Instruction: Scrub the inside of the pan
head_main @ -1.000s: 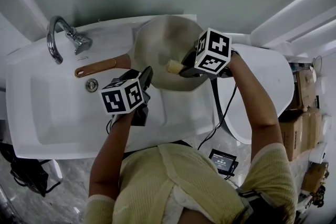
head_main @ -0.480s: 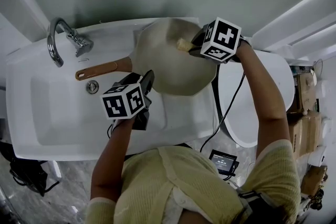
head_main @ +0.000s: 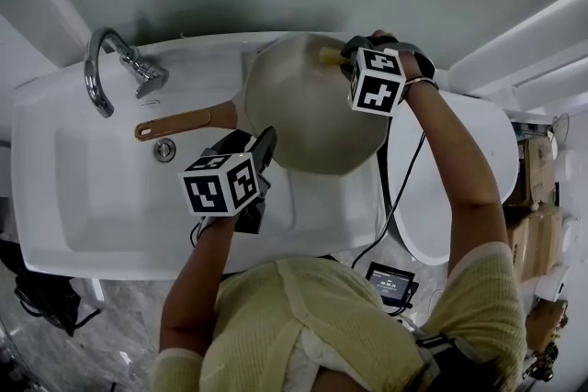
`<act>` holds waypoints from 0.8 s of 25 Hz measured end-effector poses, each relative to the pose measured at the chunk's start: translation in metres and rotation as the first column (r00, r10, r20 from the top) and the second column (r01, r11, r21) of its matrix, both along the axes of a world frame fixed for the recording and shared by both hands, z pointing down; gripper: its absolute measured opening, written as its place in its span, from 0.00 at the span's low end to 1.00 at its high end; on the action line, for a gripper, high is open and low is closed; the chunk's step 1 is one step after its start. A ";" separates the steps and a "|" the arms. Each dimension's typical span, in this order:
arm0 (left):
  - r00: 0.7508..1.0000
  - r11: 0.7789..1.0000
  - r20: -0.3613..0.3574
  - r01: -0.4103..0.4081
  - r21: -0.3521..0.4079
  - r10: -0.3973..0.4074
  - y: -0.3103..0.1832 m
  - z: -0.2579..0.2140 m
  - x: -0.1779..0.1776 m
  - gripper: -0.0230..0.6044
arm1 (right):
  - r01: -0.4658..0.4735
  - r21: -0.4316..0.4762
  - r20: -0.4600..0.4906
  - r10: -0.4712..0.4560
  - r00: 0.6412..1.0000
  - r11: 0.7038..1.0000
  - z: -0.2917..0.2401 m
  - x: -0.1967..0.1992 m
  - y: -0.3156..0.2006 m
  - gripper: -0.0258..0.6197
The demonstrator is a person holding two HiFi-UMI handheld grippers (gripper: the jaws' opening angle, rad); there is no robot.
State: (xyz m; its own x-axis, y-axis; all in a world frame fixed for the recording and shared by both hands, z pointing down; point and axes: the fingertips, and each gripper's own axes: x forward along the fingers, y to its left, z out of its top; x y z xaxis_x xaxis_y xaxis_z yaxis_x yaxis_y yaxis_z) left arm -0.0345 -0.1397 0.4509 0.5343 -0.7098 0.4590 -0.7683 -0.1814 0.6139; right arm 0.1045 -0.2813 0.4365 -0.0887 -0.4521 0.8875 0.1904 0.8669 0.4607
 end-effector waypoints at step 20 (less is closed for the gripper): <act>1.000 1.000 0.004 0.006 0.002 -0.006 0.000 0.000 0.000 0.40 | 0.125 0.134 -0.243 -0.090 0.966 0.983 0.022 0.018 -0.023 0.17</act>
